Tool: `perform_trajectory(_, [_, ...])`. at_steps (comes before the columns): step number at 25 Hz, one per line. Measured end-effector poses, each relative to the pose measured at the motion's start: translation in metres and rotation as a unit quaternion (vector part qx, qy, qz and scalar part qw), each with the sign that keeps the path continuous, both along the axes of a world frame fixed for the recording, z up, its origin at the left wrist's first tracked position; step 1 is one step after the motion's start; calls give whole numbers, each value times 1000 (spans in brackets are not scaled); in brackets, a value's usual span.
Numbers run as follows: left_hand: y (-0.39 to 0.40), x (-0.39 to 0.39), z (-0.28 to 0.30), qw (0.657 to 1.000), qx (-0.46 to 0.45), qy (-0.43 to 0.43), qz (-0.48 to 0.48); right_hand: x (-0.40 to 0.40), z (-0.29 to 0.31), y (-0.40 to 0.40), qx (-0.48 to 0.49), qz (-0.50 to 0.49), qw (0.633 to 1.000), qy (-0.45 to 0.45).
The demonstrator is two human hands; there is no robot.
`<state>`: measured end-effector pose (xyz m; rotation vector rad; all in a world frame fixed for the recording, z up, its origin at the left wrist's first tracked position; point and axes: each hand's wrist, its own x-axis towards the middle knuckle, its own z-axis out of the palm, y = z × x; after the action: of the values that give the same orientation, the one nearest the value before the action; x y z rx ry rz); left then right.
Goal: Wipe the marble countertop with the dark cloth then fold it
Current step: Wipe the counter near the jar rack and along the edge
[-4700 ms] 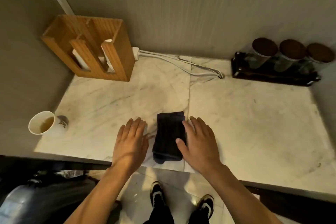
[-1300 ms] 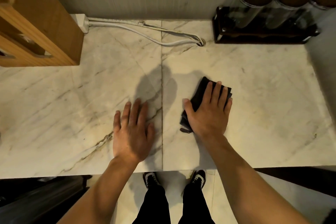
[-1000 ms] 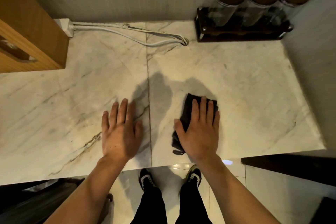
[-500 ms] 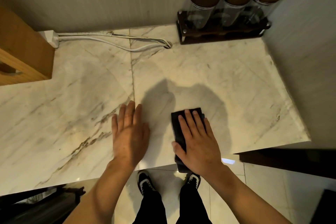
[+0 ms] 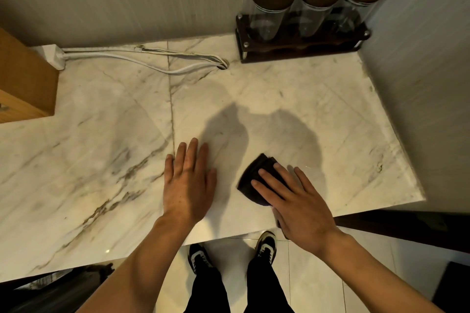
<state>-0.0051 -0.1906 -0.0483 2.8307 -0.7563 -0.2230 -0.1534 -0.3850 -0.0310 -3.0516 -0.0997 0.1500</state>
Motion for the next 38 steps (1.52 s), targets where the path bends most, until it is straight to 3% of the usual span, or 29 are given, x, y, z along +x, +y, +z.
perform_trajectory(6, [0, -2, -3, 999, 33, -22, -18, 12, -5, -22, 21, 20, 999, 34])
perform_trajectory(12, [-3, -2, -1, 999, 48, -17, -10, 76, -10, -48, 6, -15, 999, 29])
perform_trajectory(24, [-3, 0, -4, 996, 91, -11, -14, 207, -15, -57, 37, -254, 966, 16])
perform_trajectory(38, [-1, 0, -3, 996, 89, -13, -6, 175, -16, -94, 54, -321, 945, 10])
